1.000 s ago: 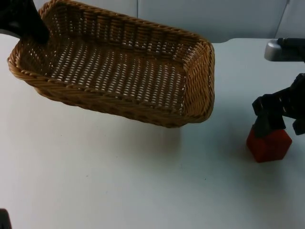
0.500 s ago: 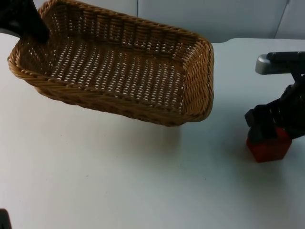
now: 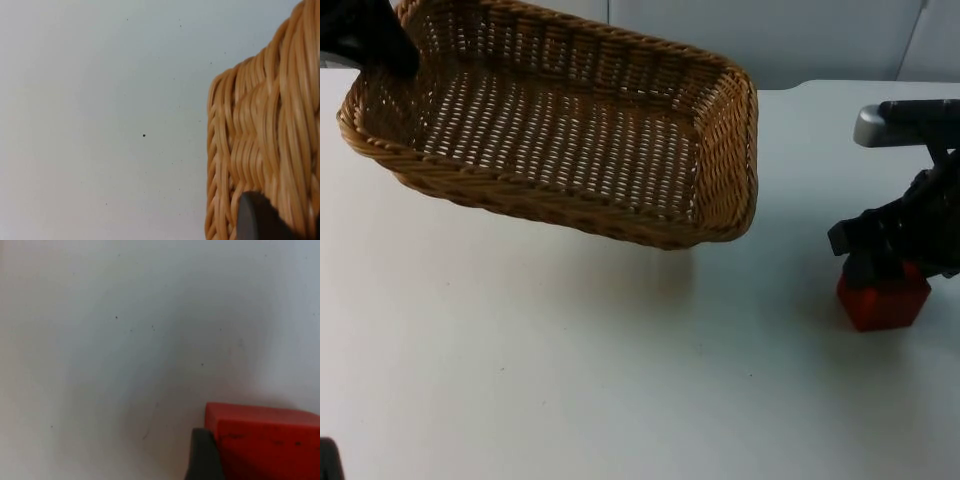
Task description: Pick up the basket with the left hand and place the cube into the basket with the right hand.
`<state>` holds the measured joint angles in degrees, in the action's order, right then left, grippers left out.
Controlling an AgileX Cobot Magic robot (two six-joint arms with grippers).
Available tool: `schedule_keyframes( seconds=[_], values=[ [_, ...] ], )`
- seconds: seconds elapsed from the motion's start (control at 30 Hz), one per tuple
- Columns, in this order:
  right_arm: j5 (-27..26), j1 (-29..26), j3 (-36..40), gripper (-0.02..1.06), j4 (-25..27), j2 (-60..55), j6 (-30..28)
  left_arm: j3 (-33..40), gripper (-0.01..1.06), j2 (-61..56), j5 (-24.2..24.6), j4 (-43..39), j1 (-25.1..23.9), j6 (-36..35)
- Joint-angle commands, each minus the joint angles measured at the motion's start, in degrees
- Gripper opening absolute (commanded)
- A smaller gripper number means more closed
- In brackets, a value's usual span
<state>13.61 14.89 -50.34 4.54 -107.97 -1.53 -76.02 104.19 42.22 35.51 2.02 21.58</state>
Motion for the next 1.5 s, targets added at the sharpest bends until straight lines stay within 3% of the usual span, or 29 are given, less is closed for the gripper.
schedule_keyframes(
  seconds=[0.0, 0.23, 0.47, 0.6, 1.0, 1.17, 1.47],
  values=[
    [-0.7, 0.5, -1.1, 0.03, -0.3, 1.2, 0.1, -0.1, 0.0, -1.0, -0.6, 2.0, 0.0, -0.4],
    [6.4, 0.5, -11.0, 0.03, -4.9, 6.7, 0.1, -0.1, 0.0, -1.0, -0.6, 2.0, 0.0, -0.4],
    [16.0, 0.6, -22.3, 0.03, -4.1, 9.4, 0.1, -0.1, 0.0, -1.0, -0.6, 2.0, 0.0, -0.4],
    [22.1, 2.6, -27.5, 0.03, -0.8, 9.4, 0.1, -0.1, 0.0, -1.0, -0.6, 2.0, 0.0, -0.4],
    [19.5, 15.4, -28.5, 0.03, 1.3, 9.4, -4.9, -0.1, 0.0, -1.0, -0.6, 2.0, 0.0, -0.4],
    [13.9, 20.5, -28.5, 0.03, 1.3, 9.4, -4.9, -0.1, 0.0, -1.0, 4.0, 2.0, 0.0, -0.4],
    [11.7, 21.6, -28.5, 0.07, 1.7, 8.3, -1.5, -0.1, 0.0, -1.0, 9.6, 2.0, 0.3, -0.4]
  ],
)
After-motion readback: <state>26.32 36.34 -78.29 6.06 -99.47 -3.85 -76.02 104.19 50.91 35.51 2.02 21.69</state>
